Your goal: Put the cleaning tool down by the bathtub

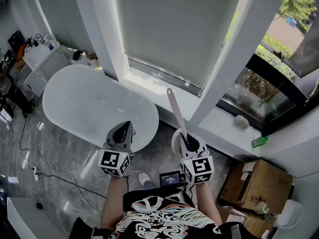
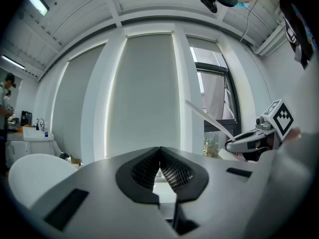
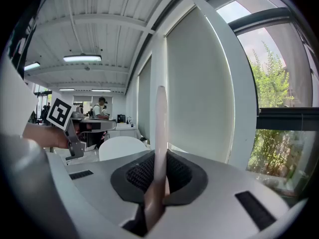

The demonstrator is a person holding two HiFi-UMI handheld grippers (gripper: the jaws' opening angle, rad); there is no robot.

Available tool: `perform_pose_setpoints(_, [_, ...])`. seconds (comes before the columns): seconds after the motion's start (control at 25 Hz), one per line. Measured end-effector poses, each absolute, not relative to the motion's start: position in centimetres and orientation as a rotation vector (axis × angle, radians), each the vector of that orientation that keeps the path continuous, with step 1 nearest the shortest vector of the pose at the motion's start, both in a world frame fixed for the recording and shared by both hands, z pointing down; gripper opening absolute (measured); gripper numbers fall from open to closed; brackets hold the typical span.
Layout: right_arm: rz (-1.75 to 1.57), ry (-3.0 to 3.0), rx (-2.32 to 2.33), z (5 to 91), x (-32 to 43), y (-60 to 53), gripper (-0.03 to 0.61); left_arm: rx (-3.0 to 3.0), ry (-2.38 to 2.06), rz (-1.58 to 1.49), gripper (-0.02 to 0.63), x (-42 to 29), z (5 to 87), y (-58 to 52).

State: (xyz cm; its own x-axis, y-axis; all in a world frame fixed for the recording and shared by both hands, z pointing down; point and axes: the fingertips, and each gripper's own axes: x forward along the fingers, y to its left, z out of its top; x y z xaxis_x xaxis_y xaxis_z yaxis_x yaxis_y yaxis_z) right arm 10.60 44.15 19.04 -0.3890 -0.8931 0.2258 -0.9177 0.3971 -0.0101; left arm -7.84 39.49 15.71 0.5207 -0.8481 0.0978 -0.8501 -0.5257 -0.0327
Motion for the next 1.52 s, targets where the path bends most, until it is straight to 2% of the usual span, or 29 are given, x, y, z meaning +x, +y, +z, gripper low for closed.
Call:
perform_pose_setpoints(0.32, [0.195, -2.479, 1.673, 19.2, 13.9, 47.3, 0.058, 2.777, -1.506, 0.192, 0.017, -4.1, 15.0, 42.4])
perform_pose_setpoints(0.88, [0.246, -2.541, 1.659, 19.4, 16.4, 48.5, 0.058, 2.767, -1.491, 0.185, 0.017, -1.7, 15.3, 44.6])
perform_pose_setpoints(1.52, [0.28, -2.546, 1.688, 20.1, 18.8, 44.8, 0.058, 2.754, -1.552, 0.188, 0.017, -0.9, 15.5, 40.2])
